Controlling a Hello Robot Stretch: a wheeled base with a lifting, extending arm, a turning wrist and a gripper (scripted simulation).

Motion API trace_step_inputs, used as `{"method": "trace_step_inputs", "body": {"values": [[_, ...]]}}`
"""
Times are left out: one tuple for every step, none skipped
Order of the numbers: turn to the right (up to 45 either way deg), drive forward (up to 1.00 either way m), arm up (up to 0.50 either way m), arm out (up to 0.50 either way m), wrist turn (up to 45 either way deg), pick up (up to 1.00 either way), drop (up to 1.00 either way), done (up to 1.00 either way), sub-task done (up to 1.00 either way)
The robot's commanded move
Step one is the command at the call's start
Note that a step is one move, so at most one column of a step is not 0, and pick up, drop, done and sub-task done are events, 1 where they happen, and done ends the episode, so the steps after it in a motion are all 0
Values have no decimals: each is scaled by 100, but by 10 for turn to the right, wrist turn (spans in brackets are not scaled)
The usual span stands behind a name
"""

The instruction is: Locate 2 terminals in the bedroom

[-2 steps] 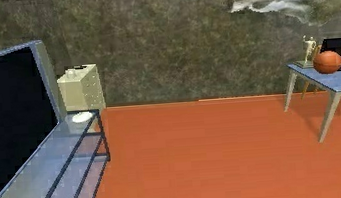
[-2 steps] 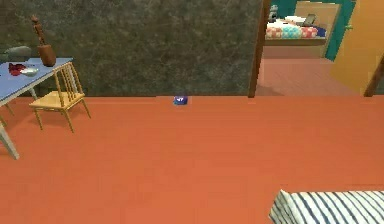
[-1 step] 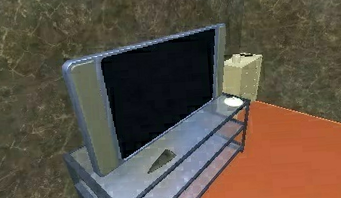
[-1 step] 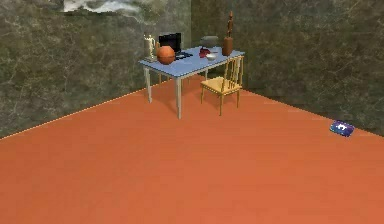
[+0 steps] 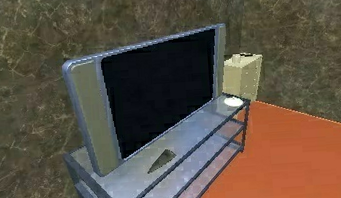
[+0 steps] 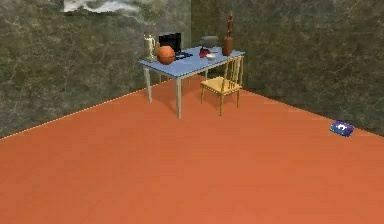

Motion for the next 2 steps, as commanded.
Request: {"method": "trace_step_inputs", "body": {"values": [[390, 0, 0, 0, 0, 0, 0, 0, 0], [0, 100, 0, 0, 0, 0, 0, 0, 0]]}}
